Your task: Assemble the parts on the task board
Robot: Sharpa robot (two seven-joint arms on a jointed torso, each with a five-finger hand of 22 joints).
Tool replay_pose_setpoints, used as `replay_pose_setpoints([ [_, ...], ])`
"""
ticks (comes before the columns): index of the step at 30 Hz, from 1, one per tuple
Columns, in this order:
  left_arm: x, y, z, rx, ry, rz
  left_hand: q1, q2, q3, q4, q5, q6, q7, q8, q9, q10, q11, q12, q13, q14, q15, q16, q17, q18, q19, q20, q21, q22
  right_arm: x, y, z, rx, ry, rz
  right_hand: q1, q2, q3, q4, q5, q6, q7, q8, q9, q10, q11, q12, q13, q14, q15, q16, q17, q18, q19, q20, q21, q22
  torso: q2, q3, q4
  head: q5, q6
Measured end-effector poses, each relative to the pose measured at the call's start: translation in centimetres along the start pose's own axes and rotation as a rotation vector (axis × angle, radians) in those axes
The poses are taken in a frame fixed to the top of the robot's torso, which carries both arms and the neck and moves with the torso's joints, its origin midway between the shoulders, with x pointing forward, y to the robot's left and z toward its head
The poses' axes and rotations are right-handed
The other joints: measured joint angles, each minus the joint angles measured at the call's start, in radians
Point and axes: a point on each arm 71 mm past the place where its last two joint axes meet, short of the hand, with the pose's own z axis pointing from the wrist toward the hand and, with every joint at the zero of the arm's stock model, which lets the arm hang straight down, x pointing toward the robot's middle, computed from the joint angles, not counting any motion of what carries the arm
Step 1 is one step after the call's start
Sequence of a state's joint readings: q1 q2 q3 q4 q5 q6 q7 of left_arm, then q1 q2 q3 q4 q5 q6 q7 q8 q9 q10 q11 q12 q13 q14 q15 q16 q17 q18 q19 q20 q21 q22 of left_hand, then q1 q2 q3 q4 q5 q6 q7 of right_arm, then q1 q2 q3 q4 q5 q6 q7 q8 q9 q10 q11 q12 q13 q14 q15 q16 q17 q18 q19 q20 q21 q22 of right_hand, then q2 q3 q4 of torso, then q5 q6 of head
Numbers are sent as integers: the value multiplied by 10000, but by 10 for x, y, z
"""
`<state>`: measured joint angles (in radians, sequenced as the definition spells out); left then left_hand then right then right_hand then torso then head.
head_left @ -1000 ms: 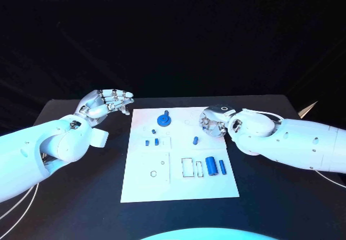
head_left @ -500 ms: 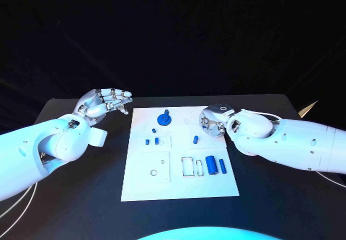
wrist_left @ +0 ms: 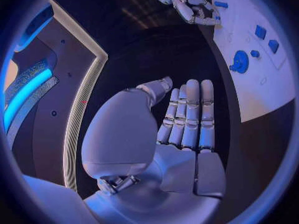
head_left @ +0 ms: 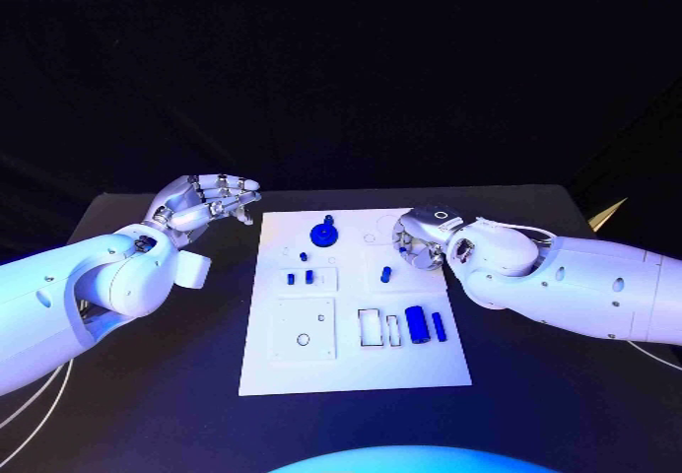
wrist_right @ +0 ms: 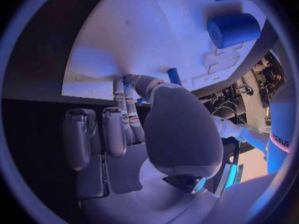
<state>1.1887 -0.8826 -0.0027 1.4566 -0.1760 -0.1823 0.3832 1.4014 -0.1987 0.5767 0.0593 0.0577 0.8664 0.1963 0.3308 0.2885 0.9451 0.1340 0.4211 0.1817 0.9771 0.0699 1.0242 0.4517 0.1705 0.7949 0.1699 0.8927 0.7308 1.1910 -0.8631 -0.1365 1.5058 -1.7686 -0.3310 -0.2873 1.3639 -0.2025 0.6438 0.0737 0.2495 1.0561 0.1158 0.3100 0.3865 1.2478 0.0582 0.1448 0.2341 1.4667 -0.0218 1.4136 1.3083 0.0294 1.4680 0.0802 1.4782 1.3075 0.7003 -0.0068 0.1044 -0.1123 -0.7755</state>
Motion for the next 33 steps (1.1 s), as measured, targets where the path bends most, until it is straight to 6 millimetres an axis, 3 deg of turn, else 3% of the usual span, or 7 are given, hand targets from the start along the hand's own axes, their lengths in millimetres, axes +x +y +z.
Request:
replay_pose_setpoints([
  [14, -1, 1, -1, -50, -22, 2, 0, 0, 0, 0, 0, 0, 0, 0, -1, -93, 86, 0, -9, -72, -1, -80, -26, 0, 0, 0, -40, -30, 0, 0, -5, 13, -268, 125, -70, 70, 134, -60, -5, -23, -20, 53, 109, 47, 25, -98, -56, 0, 0, 0, -2, 1, -37, -36, 32, -2, 0, -4, -6, 1, 19],
  [25, -3, 2, -1, -78, -67, 18, 0, 0, 0, 0, 0, -36, 36, 38, -2, -124, 53, 0, -9, -72, -1, -79, -34, -1, -37, 38, -40, -39, -16, -1, -12, -60, -849, 297, -70, 70, 135, -61, -23, -6, 2, 73, 134, 83, 60, -116, -56, 0, 1, -1, -3, 2, -36, -36, 30, -2, 0, -6, -12, -15, 31],
  [33, -3, 2, -1, -89, -79, 15, 0, 0, 0, 0, 0, -36, 36, 38, -2, -124, 53, 0, -8, -71, -1, -122, -46, -2, -37, 38, -81, -39, -25, 15, -22, -521, -1322, 739, -83, 82, 133, -61, -29, -19, 15, 71, 150, 108, 47, -117, -58, 0, 1, -1, -4, 1, -36, -36, 30, 6, 2, -4, -17, 10, 64],
])
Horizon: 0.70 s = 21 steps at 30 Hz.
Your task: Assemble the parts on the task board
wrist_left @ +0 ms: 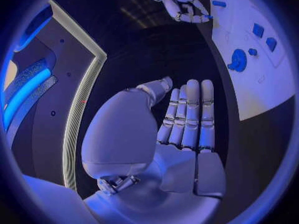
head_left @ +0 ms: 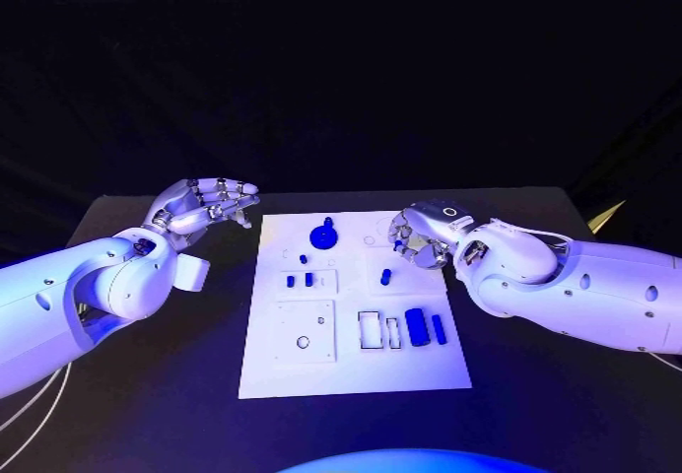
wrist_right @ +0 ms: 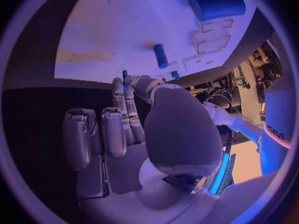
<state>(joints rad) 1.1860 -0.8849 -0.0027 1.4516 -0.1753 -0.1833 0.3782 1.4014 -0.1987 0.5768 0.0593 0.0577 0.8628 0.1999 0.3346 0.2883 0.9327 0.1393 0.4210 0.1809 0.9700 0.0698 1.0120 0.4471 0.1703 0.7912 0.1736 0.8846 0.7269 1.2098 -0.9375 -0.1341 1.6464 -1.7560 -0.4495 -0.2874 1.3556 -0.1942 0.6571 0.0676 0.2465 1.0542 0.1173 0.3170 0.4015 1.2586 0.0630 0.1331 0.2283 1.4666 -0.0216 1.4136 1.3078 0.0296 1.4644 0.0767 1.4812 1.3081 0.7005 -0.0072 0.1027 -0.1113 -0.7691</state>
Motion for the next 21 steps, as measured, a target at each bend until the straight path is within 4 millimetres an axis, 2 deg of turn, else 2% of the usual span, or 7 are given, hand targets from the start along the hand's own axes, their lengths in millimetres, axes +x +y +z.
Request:
replay_pose_setpoints([
  [4, 0, 1, 0, -16, 0, -13, 0, 0, -28, -28, 0, 0, 0, 0, 0, -36, 36, 0, -10, -37, 37, 0, 0, 0, 0, 0, 0, -9, -4, 19, -4, -460, -203, 367, -14, 12, 27, -28, -21, -2, 1, -3, 0, 3, 2, -2, -8, 0, 0, 39, -1, 0, 0, 0, 0, 0, 3, -1, 0, 77, 36],
  [9, 2, 3, -1, -44, 9, -41, 0, 0, -28, -28, 0, 0, 0, 0, -1, -36, 36, 0, -10, -37, 37, 0, 1, 0, 0, 0, 0, -9, -4, 50, -8, -1207, -325, 927, -27, 24, 27, -29, 18, 2, -4, -14, 3, 3, 2, -17, -9, -36, -35, 40, -1, 0, 0, 0, 0, -1, -4, -2, 11, 252, 63],
  [15, 6, 4, 1, -52, 70, -94, 0, 0, -28, -28, 0, 0, 0, 0, -1, -36, 37, 0, -9, -37, 37, 0, 1, 0, 1, -1, 1, -9, 0, 82, -8, -1978, -360, 1442, -28, 23, 26, -30, 25, 20, -29, 37, 18, 5, 3, -19, -14, -36, -35, 39, -2, 1, 0, 0, -1, -2, -15, -9, 16, 614, 31],
  [21, 15, 5, 5, -29, 180, -165, 0, 0, -27, -28, 0, 0, 0, 0, -1, -35, 36, 0, -9, -37, 37, 1, 1, 0, 1, -1, 1, -9, 13, 103, -7, -2401, -154, 1793, -28, 22, 25, -30, 25, 8, -42, 38, 31, 13, 11, -39, -25, -35, -35, 39, -2, 0, 0, 0, -1, -3, -13, -28, 17, 879, -23],
])
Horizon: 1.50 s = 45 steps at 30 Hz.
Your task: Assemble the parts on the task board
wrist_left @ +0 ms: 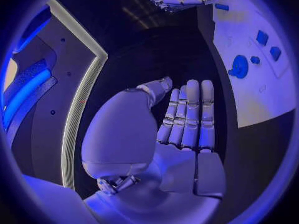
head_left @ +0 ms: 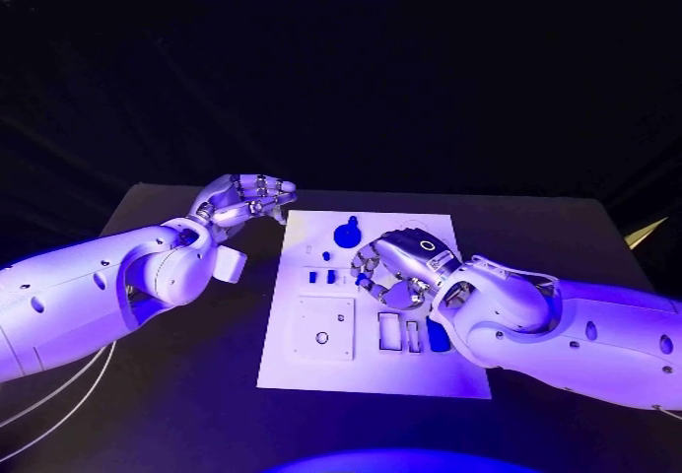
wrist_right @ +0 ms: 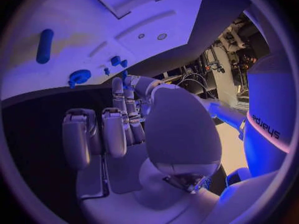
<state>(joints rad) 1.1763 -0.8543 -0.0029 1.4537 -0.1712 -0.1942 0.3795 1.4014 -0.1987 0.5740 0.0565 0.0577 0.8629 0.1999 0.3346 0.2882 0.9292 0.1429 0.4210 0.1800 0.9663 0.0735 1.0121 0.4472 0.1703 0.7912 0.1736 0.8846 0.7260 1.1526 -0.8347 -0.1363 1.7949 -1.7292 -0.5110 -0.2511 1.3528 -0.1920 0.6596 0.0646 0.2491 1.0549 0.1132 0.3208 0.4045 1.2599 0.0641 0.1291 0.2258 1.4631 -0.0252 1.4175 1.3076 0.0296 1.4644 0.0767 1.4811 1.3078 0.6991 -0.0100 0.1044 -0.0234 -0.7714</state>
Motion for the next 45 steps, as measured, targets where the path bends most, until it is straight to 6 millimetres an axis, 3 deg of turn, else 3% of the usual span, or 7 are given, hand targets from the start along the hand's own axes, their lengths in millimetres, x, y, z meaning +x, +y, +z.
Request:
replay_pose_setpoints([
  [8, 8, 0, 4, 23, 34, -44, 0, 0, 0, 0, 0, 0, 0, 0, 0, 0, 0, 0, 0, 0, 0, 1, -10, -1, 0, 0, 0, 0, 25, 7, 4, -94, 382, 279, 0, -1, 28, -30, -1, -4, -2, -1, -1, 1, 1, -13, -11, 0, 0, 0, -1, 0, 0, 0, 0, -1, 19, 2, -12, 277, -64],
  [19, 11, 0, 6, 36, -13, -51, 0, 0, 0, 0, 0, 0, 0, 0, -1, 1, 0, 0, 1, 0, 0, 1, -9, 0, 0, 0, 0, -10, 39, 9, 6, -85, 660, 357, -15, -18, 26, -30, -17, 4, 14, -12, -3, 5, 4, -19, -8, 0, 0, -1, -1, 0, 0, 0, -42, -2, 26, 12, 0, 510, -262],
  [45, 13, 1, 7, 14, 9, -79, 0, 0, 0, 0, 0, 0, 0, 0, 6, -35, -37, 0, 2, 1, 0, -37, -19, 0, 0, -1, -66, -24, 54, 13, 7, -99, 1243, 368, -81, -84, 13, -40, -57, -11, 13, 2, 43, 54, -14, -77, -11, 1, 1, -1, -3, 0, 0, 0, -40, -5, 26, 8, -3, 675, -438],
])
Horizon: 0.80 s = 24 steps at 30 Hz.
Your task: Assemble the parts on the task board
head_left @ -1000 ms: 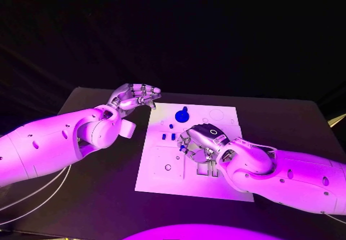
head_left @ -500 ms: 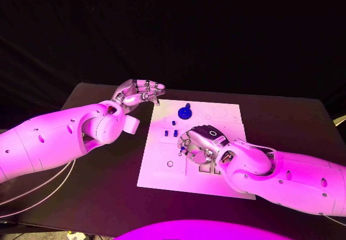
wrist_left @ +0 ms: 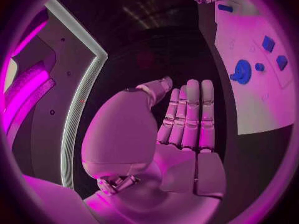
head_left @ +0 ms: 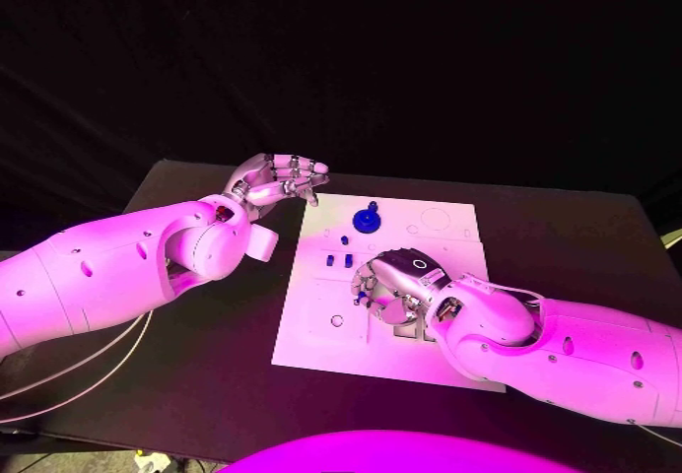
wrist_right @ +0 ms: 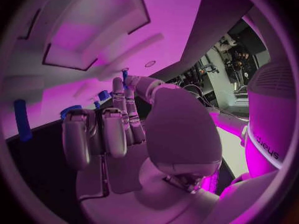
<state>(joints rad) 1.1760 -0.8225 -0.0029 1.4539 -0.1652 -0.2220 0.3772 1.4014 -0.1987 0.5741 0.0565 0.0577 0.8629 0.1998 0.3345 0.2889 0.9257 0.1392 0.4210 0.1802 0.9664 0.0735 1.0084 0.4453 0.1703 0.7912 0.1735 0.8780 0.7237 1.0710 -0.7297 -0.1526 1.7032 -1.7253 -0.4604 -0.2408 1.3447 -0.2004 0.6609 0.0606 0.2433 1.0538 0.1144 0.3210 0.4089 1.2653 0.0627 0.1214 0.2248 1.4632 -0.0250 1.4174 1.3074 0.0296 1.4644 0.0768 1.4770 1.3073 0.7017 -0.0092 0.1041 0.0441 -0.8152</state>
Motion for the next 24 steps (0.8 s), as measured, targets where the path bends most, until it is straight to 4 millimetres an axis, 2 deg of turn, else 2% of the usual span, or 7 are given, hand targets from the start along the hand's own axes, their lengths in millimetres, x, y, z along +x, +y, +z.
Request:
replay_pose_setpoints([
  [24, -1, 0, 0, -32, -12, 2, 0, 0, 0, 0, 0, 0, 0, 0, -2, 1, 0, 0, 1, 0, 0, 2, 1, 0, 0, 0, 0, 1, 3, 1, 4, 78, 199, -96, -75, 7, -2, 0, 45, -40, -4, -24, 19, 86, -53, -21, -18, 1, 1, 0, 6, 1, 0, 0, -38, 7, -1, 1, 2, 48, -34],
])
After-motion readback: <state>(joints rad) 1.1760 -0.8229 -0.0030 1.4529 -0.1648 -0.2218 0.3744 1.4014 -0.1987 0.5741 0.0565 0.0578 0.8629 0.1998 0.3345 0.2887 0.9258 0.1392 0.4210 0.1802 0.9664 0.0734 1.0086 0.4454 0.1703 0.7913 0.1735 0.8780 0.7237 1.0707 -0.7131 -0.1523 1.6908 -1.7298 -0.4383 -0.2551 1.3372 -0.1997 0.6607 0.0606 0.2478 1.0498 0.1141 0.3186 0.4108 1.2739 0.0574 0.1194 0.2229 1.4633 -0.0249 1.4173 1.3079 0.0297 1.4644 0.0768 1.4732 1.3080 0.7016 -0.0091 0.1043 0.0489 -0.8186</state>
